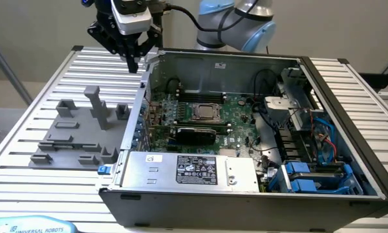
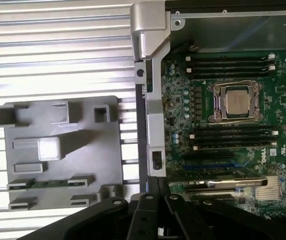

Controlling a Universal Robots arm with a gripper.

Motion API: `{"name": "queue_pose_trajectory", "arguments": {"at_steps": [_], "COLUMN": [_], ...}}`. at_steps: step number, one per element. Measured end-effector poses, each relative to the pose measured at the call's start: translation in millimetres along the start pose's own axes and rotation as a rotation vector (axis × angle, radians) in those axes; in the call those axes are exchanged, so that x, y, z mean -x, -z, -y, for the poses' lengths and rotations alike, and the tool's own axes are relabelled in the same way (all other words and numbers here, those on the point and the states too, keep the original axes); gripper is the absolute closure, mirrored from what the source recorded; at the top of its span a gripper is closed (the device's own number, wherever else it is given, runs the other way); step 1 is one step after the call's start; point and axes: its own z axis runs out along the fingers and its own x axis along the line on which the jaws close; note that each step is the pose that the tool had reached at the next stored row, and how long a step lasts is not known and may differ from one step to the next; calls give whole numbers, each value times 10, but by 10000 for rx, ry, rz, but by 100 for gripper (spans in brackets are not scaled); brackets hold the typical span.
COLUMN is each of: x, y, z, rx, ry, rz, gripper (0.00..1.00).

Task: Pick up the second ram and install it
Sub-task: 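Reach for the second ram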

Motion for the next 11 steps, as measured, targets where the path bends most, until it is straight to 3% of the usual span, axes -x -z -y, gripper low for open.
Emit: {"name": "queue_pose_trajectory", "arguments": {"at_steps": [11], "x": [-500], "y": [-53], "z": [77], "rx": [-4], "ry": [1], "rz": [1], "gripper": [89]}}
